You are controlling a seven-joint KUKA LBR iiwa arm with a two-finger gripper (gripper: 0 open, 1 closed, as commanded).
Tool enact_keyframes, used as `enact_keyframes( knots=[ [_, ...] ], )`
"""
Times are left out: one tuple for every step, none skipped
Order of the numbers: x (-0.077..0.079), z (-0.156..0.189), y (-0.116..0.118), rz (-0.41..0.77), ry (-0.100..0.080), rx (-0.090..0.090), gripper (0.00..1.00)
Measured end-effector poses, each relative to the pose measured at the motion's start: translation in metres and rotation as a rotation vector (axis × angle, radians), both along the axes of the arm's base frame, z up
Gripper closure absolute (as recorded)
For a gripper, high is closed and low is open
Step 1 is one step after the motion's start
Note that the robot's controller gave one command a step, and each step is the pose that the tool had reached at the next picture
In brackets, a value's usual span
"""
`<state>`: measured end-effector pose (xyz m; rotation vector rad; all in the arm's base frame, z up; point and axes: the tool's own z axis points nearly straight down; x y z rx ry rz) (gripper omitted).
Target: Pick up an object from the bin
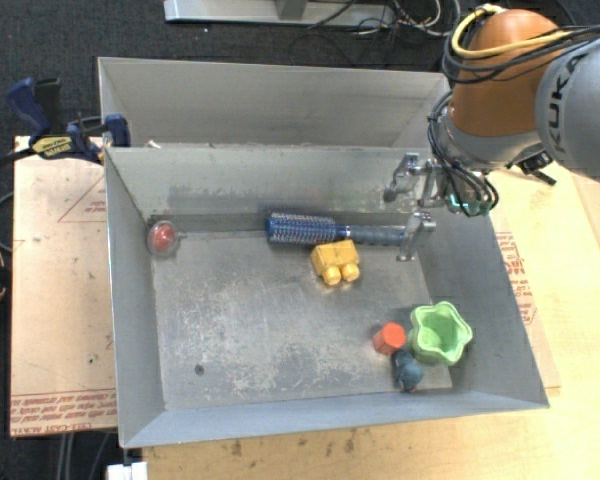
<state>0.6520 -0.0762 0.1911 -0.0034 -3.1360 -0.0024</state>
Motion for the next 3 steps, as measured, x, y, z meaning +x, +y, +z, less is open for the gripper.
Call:
enact_keyframes(
  knots=[
    [-0.034, -0.103, -0.022, 0.293, -0.001, 0.002, 0.00],
    [-0.033, -0.092, 0.027, 0.568, -0.008, 0.002, 0.00],
    [-0.017, -0.116, 0.082, 0.478, -0.001, -0.007, 0.00]
  ],
)
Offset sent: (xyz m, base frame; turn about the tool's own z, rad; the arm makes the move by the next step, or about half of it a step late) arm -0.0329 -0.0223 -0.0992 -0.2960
